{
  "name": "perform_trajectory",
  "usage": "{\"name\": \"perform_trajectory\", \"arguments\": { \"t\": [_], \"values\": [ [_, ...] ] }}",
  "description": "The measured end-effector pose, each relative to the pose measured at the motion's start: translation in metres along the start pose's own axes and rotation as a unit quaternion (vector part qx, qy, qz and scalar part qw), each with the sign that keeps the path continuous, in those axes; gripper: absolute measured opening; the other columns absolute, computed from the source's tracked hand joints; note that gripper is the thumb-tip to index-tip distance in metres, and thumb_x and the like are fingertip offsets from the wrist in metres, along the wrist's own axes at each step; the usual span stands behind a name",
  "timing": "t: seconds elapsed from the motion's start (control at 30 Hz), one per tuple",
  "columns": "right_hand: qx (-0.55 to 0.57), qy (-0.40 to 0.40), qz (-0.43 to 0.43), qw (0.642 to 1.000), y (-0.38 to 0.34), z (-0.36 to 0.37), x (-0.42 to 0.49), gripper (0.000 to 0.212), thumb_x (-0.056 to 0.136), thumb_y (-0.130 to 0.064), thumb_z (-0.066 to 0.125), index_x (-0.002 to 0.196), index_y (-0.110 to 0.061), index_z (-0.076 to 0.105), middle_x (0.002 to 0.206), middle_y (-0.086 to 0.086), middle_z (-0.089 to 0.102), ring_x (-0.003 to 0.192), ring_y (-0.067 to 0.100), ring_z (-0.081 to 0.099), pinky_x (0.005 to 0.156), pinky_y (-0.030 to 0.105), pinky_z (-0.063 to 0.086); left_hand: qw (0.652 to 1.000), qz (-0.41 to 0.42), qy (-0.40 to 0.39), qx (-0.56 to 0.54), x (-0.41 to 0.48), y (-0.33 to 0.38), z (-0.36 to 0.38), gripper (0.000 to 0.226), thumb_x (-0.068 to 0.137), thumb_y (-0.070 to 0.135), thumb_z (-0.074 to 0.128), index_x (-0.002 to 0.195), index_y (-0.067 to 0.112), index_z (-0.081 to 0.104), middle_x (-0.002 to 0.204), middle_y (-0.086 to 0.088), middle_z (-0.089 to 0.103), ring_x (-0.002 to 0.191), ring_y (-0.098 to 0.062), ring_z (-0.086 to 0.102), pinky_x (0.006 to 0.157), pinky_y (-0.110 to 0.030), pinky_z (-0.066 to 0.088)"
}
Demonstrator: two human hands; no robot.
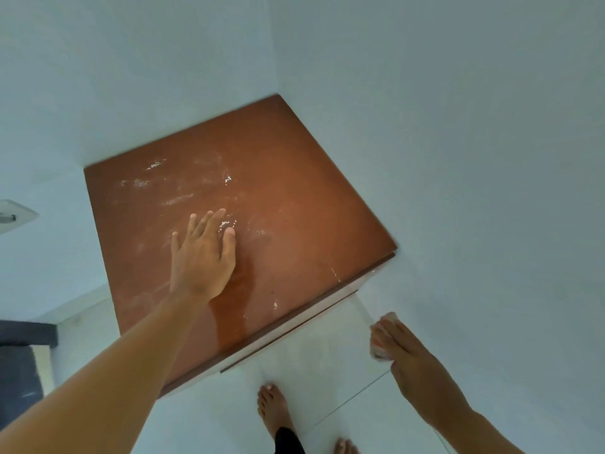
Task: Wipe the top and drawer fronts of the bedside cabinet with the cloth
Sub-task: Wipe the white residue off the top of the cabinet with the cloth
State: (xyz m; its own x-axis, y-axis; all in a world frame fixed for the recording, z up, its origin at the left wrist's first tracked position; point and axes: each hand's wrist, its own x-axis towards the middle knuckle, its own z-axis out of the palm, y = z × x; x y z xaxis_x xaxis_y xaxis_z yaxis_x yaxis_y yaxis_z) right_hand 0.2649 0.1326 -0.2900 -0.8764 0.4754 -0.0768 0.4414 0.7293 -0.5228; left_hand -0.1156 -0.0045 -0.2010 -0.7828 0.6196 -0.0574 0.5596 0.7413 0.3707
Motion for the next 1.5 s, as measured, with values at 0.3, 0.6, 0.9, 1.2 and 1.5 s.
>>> {"name": "perform_trajectory", "arguments": {
  "t": [0.3,0.6,0.9,1.2,1.5],
  "values": [
    [0.024,0.112,-0.116,0.987,-0.103,-0.057,0.147,0.061,0.094,0.004,0.050,0.153,-0.012,0.044,0.161,0.004,0.040,0.150,0.018,0.037,0.113,0.030,0.044,1.000,-0.024,-0.004,0.001,0.026,-0.034,-0.027,0.053,0.106,0.044,0.030,0.154,0.024,0.038,0.164,-0.004,0.033,0.156,-0.029,0.013,0.123,-0.060,0.012],
    [0.019,0.047,-0.121,0.991,-0.216,-0.039,0.410,0.065,0.095,-0.003,0.049,0.157,-0.017,0.036,0.166,0.006,0.029,0.155,0.022,0.023,0.123,0.029,0.022,0.998,-0.024,-0.041,0.028,0.145,-0.078,-0.065,0.054,0.105,0.046,0.029,0.155,0.027,0.036,0.167,-0.003,0.026,0.157,-0.028,0.010,0.122,-0.057,0.010],
    [-0.100,-0.066,-0.080,0.990,-0.237,0.023,0.538,0.059,0.098,-0.050,0.030,0.150,-0.026,0.046,0.161,0.008,0.036,0.154,0.029,0.022,0.125,0.052,0.015,0.988,-0.041,-0.094,0.118,0.242,-0.112,-0.042,0.058,0.102,0.039,0.027,0.159,0.027,0.027,0.168,-0.002,0.021,0.155,-0.028,0.017,0.118,-0.070,0.005],
    [-0.156,-0.112,-0.017,0.981,-0.235,0.040,0.547,0.063,0.106,-0.044,0.020,0.163,-0.027,0.000,0.171,-0.001,-0.017,0.155,0.032,-0.022,0.125,0.053,-0.013,0.968,-0.031,-0.120,0.219,0.239,-0.111,-0.032,0.062,0.104,0.038,0.021,0.163,0.027,0.004,0.171,0.001,0.004,0.157,-0.027,0.007,0.112,-0.078,-0.004],
    [-0.163,-0.139,-0.066,0.975,-0.212,0.031,0.475,0.061,0.107,-0.047,0.015,0.162,-0.034,-0.009,0.169,-0.004,-0.023,0.154,0.028,-0.026,0.126,0.051,-0.010,0.964,-0.056,-0.146,0.213,0.239,-0.105,-0.039,0.062,0.105,0.037,0.023,0.162,0.031,0.001,0.171,0.005,-0.002,0.157,-0.026,0.004,0.112,-0.078,-0.006]
  ]
}}
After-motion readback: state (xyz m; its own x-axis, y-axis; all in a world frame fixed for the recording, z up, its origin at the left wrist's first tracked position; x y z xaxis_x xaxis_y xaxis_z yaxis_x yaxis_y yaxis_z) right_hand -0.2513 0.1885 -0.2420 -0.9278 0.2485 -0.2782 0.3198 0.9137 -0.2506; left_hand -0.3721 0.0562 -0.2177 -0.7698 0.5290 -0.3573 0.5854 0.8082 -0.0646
